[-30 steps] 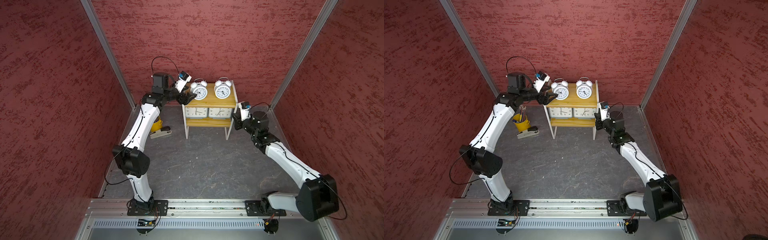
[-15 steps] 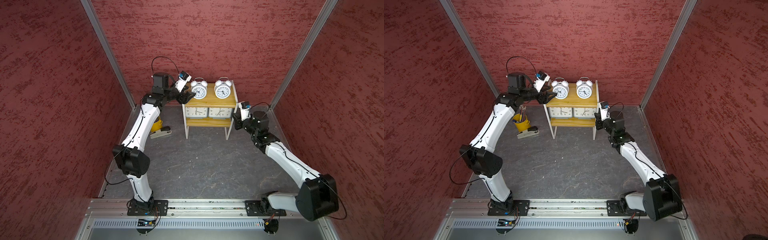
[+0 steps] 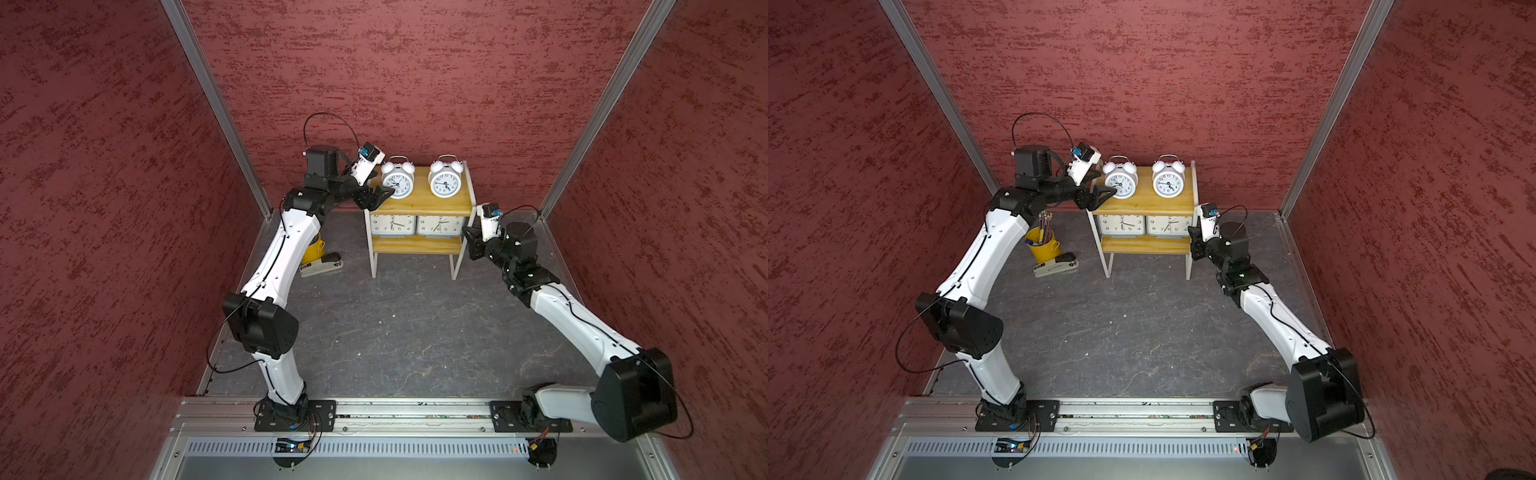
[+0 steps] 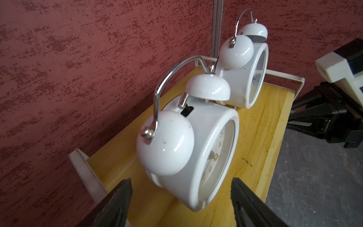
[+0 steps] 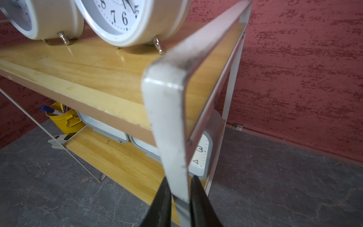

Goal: Place the alarm clocks on the shelf by style
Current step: Place the alarm on the shelf, then reset both arms

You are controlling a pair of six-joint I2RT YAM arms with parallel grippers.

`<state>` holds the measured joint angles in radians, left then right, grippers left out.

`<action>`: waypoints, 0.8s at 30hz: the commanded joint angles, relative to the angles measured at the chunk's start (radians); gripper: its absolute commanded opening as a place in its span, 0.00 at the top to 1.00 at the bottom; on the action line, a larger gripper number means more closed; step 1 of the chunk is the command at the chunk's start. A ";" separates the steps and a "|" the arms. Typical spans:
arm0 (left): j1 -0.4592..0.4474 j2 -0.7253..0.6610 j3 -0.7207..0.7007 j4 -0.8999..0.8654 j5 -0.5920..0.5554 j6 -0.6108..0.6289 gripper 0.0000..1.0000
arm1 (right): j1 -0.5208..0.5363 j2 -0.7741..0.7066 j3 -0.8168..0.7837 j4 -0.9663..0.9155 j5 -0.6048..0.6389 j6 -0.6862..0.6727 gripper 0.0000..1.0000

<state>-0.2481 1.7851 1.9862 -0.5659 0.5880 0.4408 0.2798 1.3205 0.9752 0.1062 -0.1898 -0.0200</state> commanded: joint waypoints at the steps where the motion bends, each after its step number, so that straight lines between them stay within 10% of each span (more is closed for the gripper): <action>1: -0.005 -0.080 -0.053 0.057 -0.035 0.011 0.05 | 0.009 0.007 0.030 -0.013 -0.031 0.016 0.64; 9: 0.003 -0.296 -0.332 0.258 -0.106 -0.016 0.00 | 0.008 -0.035 -0.005 0.011 -0.007 0.005 0.26; 24: 0.008 -0.691 -1.045 0.760 -0.555 -0.288 0.00 | 0.008 -0.289 -0.320 0.162 0.337 0.057 0.17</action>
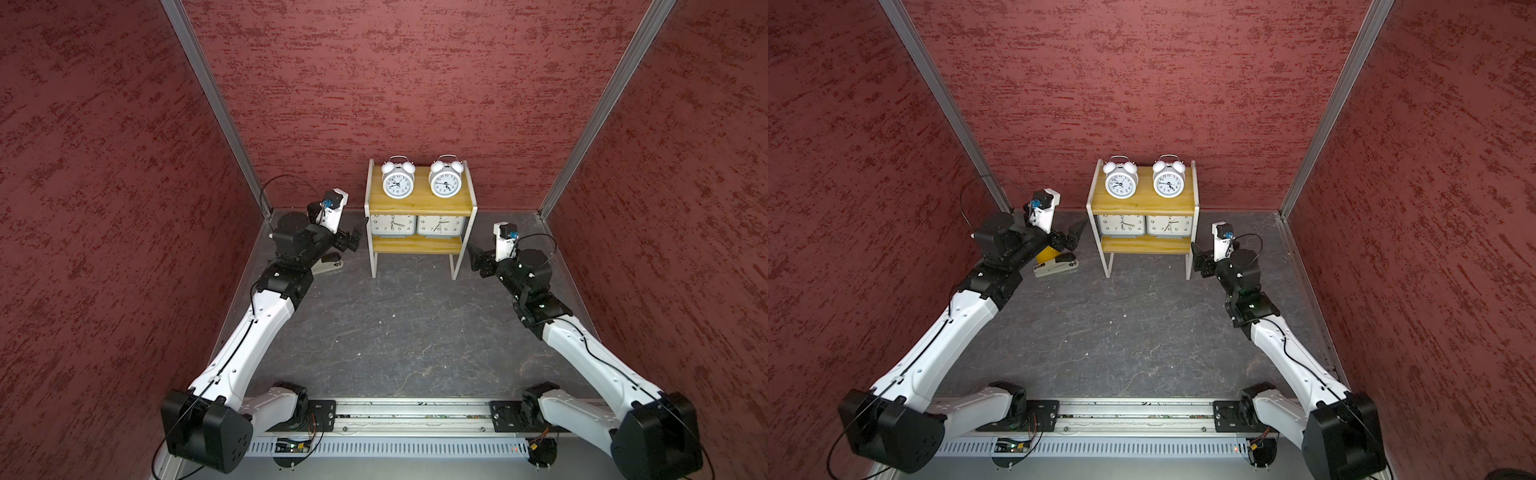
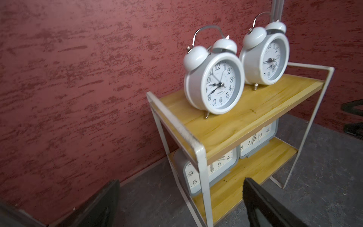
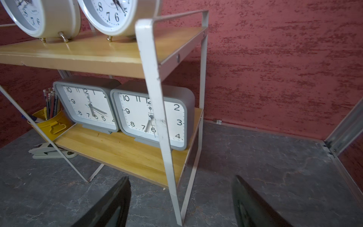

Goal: Place the alarm clocks on the shelf by style
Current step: Reset both arms

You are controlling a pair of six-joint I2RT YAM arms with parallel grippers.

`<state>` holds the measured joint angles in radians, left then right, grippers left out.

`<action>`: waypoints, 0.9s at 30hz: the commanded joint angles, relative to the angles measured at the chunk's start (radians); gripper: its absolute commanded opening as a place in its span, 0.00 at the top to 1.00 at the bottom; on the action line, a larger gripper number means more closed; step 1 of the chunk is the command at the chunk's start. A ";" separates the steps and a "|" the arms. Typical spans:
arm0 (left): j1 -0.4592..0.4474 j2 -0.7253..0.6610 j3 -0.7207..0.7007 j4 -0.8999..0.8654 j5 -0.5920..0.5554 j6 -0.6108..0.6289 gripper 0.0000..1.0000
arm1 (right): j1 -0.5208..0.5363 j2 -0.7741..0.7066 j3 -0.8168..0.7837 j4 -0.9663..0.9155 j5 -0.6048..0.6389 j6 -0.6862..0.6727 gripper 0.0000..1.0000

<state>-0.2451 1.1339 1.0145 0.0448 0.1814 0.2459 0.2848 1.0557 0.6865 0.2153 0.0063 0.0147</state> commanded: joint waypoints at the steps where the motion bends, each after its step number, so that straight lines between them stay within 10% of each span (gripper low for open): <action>1: 0.006 -0.052 -0.117 0.178 -0.180 -0.103 0.00 | 0.004 -0.029 -0.047 0.052 0.188 0.027 0.16; 15: 0.052 -0.014 -0.403 0.149 -0.381 -0.178 0.00 | -0.031 0.095 -0.135 0.057 0.482 0.009 0.10; 27: 0.266 0.013 -0.599 0.363 -0.093 -0.216 0.00 | -0.154 0.167 -0.247 0.295 0.282 0.034 0.07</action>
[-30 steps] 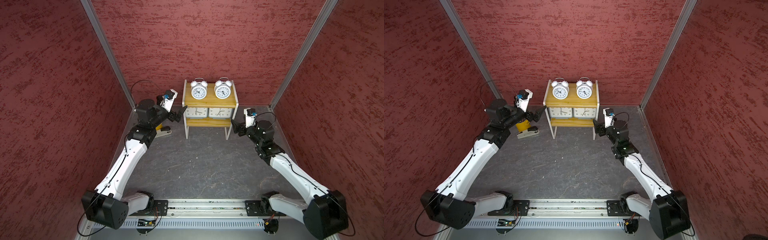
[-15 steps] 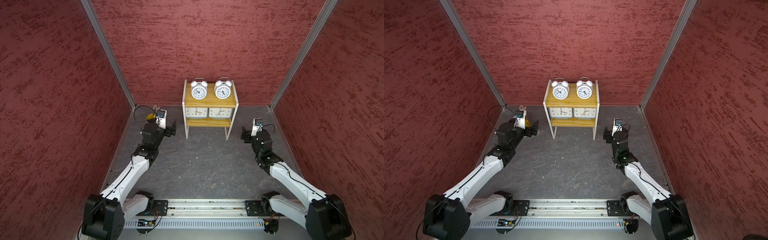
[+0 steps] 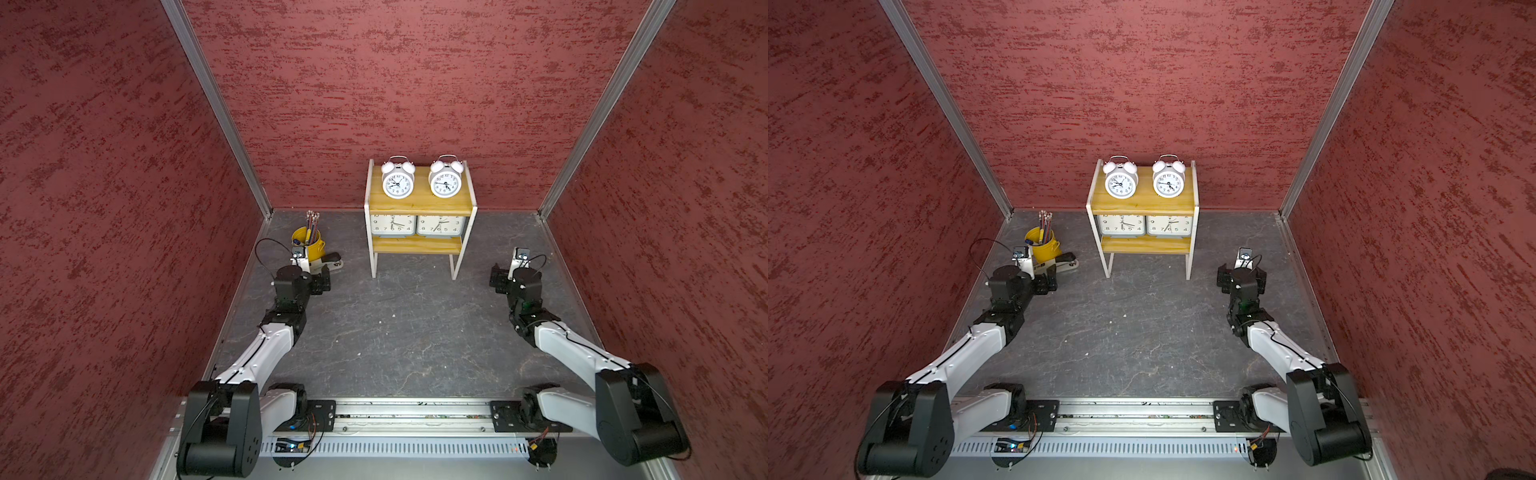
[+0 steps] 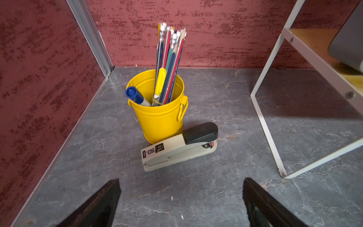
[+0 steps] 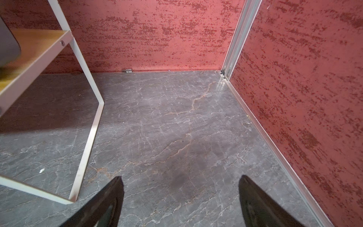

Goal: Place the alarm clocks on the shelf by style
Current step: Reset both arms

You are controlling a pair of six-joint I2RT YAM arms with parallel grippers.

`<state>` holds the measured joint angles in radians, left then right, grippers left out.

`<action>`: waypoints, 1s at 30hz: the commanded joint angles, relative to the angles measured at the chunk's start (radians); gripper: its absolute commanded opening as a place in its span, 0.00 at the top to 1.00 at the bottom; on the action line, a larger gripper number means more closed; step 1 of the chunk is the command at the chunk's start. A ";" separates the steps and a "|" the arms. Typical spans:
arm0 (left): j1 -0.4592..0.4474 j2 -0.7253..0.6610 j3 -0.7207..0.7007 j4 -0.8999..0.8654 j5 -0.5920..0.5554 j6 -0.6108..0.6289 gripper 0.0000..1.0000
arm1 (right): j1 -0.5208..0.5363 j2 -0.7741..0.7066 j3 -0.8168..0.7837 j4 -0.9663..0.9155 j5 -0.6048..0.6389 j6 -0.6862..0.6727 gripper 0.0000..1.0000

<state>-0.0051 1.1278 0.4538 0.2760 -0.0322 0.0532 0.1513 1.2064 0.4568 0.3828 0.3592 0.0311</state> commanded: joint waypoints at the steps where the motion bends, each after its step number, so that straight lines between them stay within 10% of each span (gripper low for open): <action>1: 0.040 0.030 -0.055 0.179 0.145 -0.022 0.00 | -0.031 0.028 -0.027 0.156 -0.093 0.017 0.07; 22: 0.137 0.429 -0.187 0.874 0.381 -0.057 0.00 | -0.125 0.340 -0.156 0.695 -0.281 -0.031 0.06; 30: 0.088 0.410 -0.078 0.632 0.241 -0.038 0.00 | -0.125 0.344 -0.076 0.552 -0.311 -0.044 0.01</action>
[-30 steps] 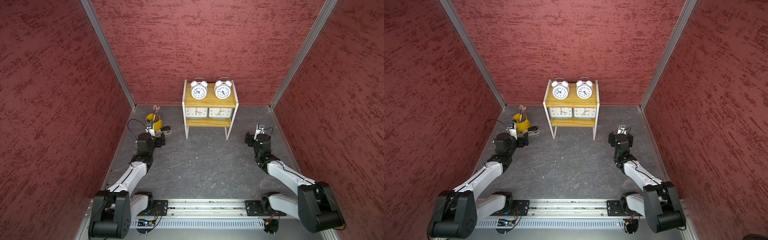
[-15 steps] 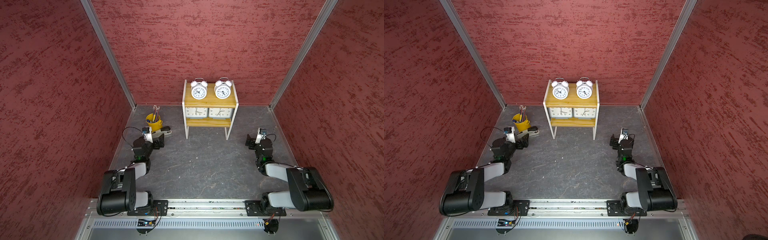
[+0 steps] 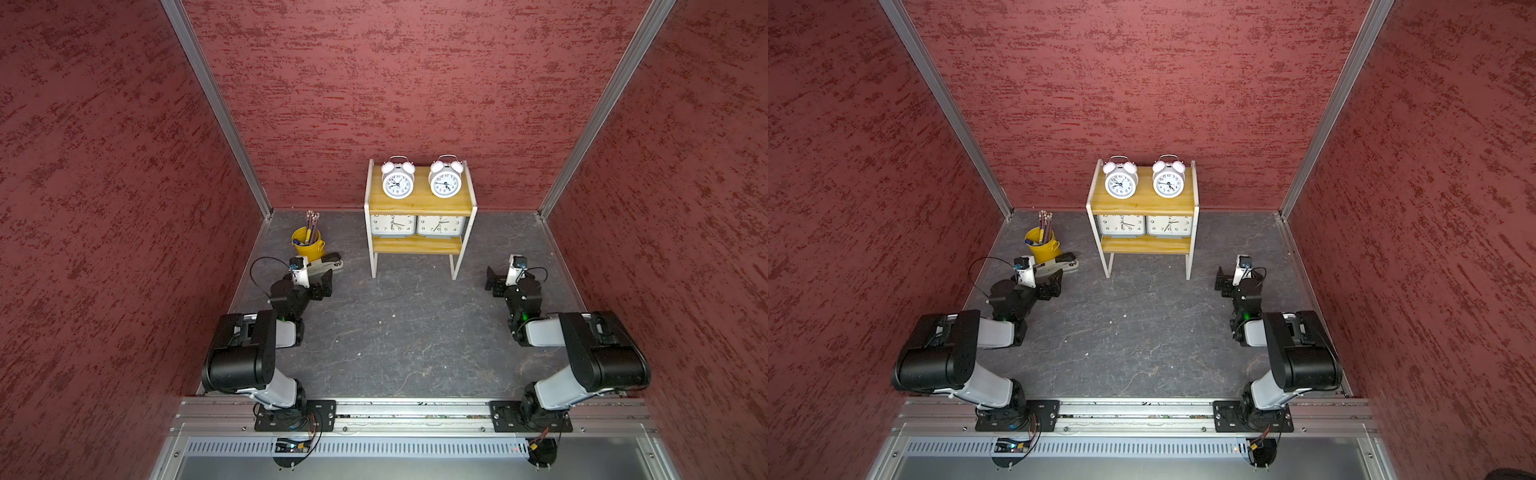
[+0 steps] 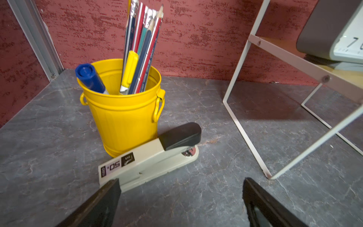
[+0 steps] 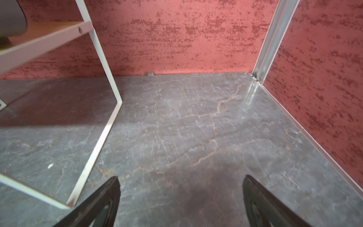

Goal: Place the alarm clocks on the shelf by style
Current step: Reset both arms

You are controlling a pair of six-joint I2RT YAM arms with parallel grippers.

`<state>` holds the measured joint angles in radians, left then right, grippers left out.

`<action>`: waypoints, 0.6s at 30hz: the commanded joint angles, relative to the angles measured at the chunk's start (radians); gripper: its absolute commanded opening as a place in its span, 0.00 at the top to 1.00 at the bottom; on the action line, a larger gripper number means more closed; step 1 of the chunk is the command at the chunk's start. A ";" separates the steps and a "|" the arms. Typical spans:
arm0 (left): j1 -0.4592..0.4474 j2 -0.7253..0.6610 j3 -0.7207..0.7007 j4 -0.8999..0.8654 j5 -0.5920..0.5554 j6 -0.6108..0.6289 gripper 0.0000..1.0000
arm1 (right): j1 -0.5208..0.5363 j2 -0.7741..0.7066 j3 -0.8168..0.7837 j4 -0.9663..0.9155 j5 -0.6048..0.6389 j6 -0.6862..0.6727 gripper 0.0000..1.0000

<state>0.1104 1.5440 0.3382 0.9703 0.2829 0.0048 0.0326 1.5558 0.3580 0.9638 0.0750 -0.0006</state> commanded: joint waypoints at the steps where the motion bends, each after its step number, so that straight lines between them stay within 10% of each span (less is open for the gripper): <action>1: -0.035 -0.005 0.038 -0.058 -0.088 0.014 0.00 | -0.006 -0.007 0.024 -0.036 -0.027 -0.012 0.02; 18: -0.038 -0.005 0.041 -0.064 -0.090 0.015 0.00 | -0.006 -0.006 0.022 -0.033 -0.027 -0.012 0.02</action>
<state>0.0742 1.5440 0.3691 0.9104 0.2008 0.0086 0.0326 1.5558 0.3702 0.9360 0.0608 -0.0078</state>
